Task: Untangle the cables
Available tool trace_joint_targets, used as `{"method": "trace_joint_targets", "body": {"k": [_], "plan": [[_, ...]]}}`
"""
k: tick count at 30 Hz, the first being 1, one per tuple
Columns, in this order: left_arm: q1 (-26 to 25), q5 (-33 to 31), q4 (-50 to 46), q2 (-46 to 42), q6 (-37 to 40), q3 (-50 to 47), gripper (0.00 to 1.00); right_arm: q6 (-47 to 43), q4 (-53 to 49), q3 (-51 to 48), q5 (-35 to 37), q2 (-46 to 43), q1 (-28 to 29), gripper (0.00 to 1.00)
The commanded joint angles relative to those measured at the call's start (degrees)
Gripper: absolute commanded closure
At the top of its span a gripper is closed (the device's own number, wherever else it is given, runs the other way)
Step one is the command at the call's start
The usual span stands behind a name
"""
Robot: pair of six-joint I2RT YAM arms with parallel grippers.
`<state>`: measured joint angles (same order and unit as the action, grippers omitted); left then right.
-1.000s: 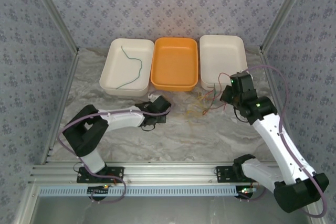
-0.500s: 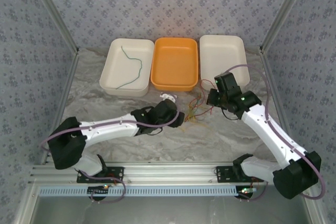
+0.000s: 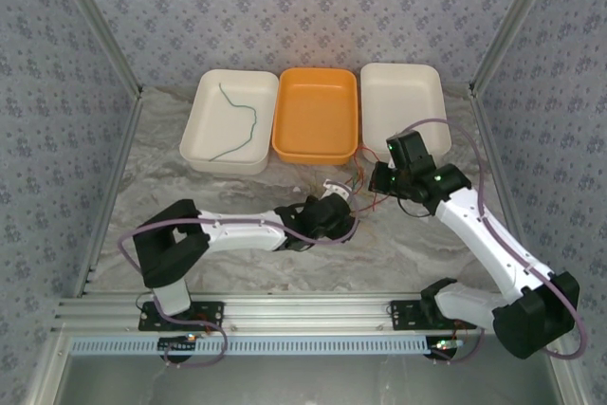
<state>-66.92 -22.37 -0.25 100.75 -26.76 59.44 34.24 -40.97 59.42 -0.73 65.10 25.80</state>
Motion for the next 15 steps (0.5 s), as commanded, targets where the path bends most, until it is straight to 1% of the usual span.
{"method": "trace_joint_targets", "body": {"k": [1, 3, 4, 5, 6, 7, 8, 10, 13, 15], "plan": [[0.0, -6.4, -0.1, 2.2, 2.1, 3.0, 0.11, 1.4, -0.6, 1.2, -2.5, -1.9, 0.0, 1.0], [1.0, -6.9, -0.4, 4.3, 1.9, 5.1, 0.17, 1.4, -0.9, 0.9, -2.9, -2.8, -0.1, 1.0], [1.5, -7.0, -0.3, 5.0, 1.8, 5.5, 0.23, 1.4, -1.2, 0.9, -2.8, -3.2, -0.2, 1.0], [2.2, -6.9, 0.2, 5.7, 1.7, 5.5, 0.41, 1.4, -1.8, 1.0, -2.6, -3.8, -0.4, 1.0], [3.0, -7.0, 0.3, 5.9, 1.1, 5.1, 0.7, 1.4, -2.5, 1.3, -2.2, -4.5, -0.7, 1.0], [3.8, -7.8, 0.2, 5.8, 0.1, 4.4, 0.94, 1.4, -3.4, 1.7, -1.7, -5.0, -1.1, 1.0], [4.4, -9.6, -0.5, 5.2, -1.5, 3.3, 1.0, 1.1, -4.6, 2.0, -0.8, -5.7, -1.5, 1.0], [5.9, -9.8, -0.2, 2.8, -2.5, 0.2, 1.0, -0.4, -6.8, 2.7, 0.8, -7.1, -2.7, 1.0], [7.7, -8.9, 2.9, -3.4, -2.9, -6.5, 1.0, -3.4, -9.4, 3.8, 2.0, -8.1, -4.4, 1.0], [8.7, -9.0, 3.2, -7.5, -3.2, -9.8, 1.0, -4.8, -11.0, 4.2, 3.4, -8.5, -4.5, 1.0]]}}
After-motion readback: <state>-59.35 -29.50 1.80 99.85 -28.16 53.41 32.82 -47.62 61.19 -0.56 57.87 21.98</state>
